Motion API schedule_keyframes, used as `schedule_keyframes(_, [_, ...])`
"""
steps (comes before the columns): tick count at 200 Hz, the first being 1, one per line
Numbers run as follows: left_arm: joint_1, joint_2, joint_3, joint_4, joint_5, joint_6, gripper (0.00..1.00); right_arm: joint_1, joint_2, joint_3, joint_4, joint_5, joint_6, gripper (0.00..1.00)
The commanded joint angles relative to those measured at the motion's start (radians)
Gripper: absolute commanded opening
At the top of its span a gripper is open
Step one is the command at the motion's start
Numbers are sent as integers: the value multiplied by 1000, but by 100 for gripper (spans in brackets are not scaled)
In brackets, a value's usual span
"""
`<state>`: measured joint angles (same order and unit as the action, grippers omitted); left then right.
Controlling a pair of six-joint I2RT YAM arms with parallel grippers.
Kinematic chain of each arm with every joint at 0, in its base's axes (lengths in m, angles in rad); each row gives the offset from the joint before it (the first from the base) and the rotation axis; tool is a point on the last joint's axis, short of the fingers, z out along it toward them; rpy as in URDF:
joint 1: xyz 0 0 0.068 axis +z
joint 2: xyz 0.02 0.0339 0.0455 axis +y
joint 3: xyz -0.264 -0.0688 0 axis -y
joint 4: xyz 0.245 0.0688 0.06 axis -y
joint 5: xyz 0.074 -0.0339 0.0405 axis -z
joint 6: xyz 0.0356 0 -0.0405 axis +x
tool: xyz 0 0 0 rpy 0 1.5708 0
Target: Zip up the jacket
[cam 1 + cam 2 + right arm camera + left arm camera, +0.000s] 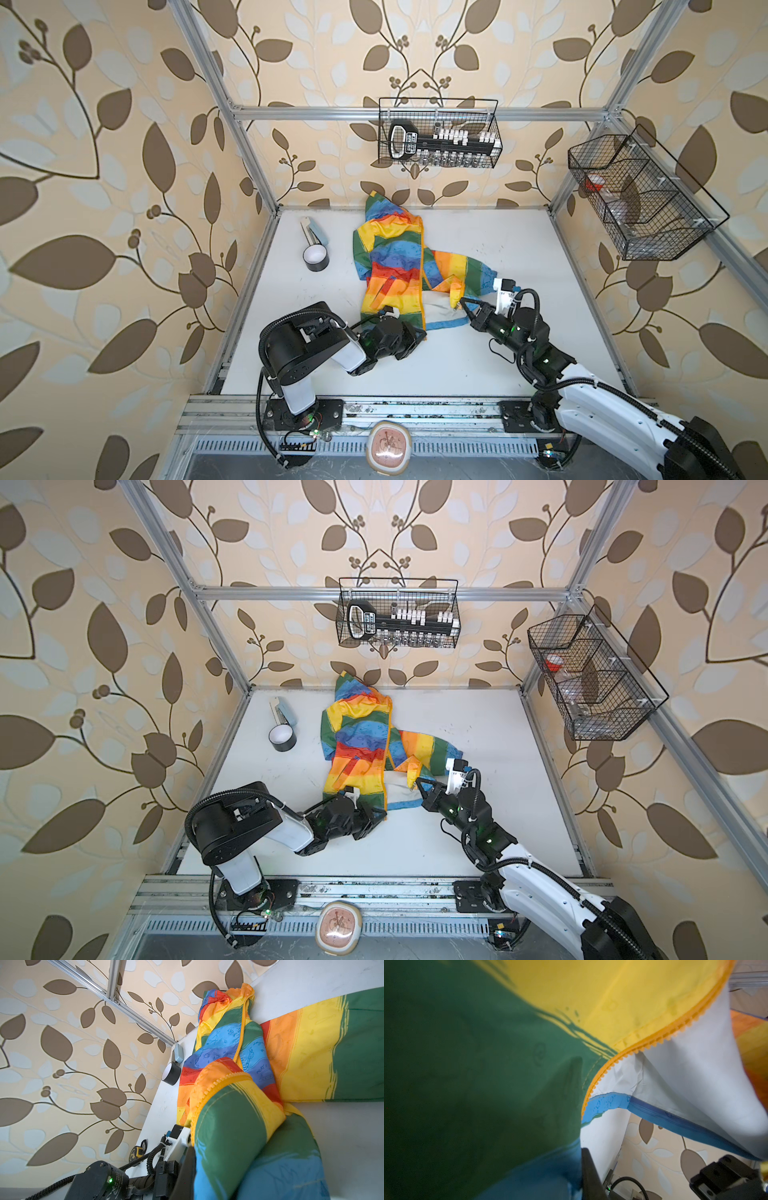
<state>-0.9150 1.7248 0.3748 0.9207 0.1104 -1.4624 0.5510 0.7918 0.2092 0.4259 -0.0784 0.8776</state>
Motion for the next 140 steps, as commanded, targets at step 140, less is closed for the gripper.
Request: schedule_keyframes(140, [24, -2, -68, 36, -7, -33, 38, -3, 11, -4, -5, -9, 3, 0])
